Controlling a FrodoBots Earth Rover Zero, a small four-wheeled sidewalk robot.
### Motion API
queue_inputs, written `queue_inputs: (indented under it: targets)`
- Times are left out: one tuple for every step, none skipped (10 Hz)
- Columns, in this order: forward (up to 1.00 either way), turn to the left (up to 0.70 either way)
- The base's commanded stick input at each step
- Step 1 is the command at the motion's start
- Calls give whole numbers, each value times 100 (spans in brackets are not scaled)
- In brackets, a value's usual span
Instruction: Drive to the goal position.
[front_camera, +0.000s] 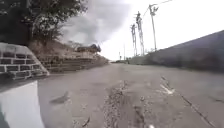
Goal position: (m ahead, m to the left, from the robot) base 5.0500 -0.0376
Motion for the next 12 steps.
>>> queue_inputs:
  targets:
    - [85, 0]
    - [85, 0]
    - [85, 0]
    - [85, 0]
    - [85, 0]
    - [85, 0]
    - [85, 0]
    - [85, 0]
    - [85, 0]
    - [85, 0]
    - [85, 0]
    - [85, 0]
